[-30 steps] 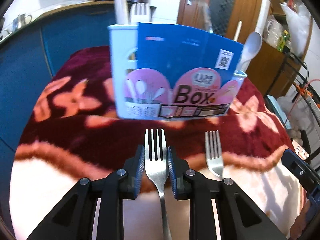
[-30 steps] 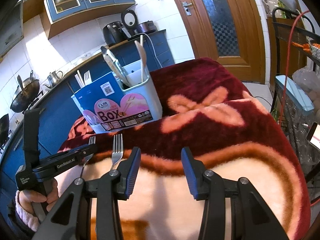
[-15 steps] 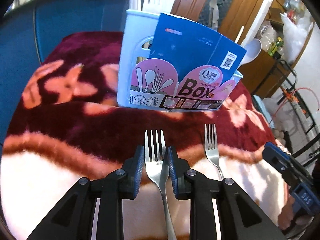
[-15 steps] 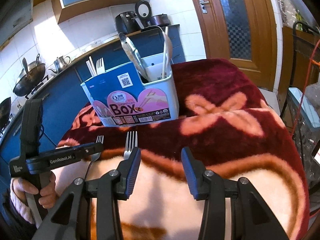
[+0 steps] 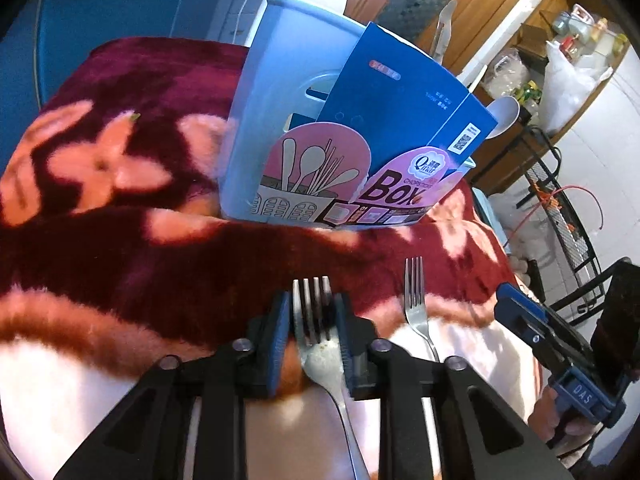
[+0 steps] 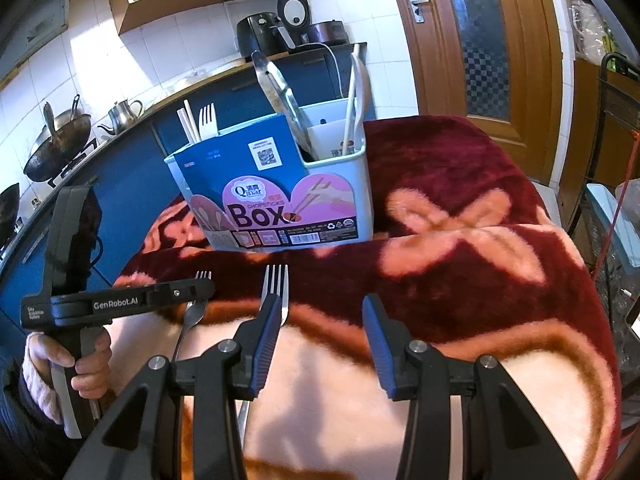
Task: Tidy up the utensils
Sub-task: 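Close the left tool on a metal fork while the right tool grasps the other fork, then lift both forks upright and carry them over the caddy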
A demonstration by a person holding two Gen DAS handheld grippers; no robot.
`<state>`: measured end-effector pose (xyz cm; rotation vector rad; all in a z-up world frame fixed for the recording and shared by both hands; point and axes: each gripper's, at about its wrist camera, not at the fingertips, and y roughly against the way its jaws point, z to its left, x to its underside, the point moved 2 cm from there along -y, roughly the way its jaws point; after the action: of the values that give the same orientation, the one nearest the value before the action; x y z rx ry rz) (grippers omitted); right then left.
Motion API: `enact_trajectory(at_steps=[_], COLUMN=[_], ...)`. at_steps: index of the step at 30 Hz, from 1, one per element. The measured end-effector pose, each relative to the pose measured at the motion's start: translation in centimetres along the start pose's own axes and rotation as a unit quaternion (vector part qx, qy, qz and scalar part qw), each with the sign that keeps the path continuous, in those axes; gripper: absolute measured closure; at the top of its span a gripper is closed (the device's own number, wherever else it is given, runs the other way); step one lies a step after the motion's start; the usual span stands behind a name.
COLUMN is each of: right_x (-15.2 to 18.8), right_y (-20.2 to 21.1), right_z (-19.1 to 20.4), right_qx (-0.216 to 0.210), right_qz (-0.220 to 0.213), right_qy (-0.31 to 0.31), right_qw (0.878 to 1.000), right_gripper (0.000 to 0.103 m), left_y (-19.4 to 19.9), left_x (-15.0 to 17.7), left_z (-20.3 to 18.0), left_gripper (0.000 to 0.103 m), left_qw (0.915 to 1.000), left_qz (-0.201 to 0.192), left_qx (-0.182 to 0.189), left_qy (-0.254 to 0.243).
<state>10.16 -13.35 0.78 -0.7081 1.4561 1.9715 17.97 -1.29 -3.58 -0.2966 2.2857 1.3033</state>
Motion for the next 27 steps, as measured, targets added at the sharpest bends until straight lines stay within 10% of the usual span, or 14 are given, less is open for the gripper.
enact_trajectory(at_steps=[8, 27], right_x=[-0.4, -1.1], right_y=[-1.1, -6.9], right_z=[1.1, 1.7], right_qx=[-0.001, -0.066], right_qz=[0.01, 0.074], right_qy=[0.016, 0.017], right_qw=[1.0, 0.995], right_gripper=[0.057, 0.058], left_y=[1.7, 8.5], left_x=[0.6, 1.0], left_z=[-0.7, -1.0], left_gripper=[0.101, 0.102], left_qw=[0.9986, 0.9744], left_qz=[-0.041, -0.181], left_qx=[-0.025, -0.128], left_qy=[-0.02, -0.037])
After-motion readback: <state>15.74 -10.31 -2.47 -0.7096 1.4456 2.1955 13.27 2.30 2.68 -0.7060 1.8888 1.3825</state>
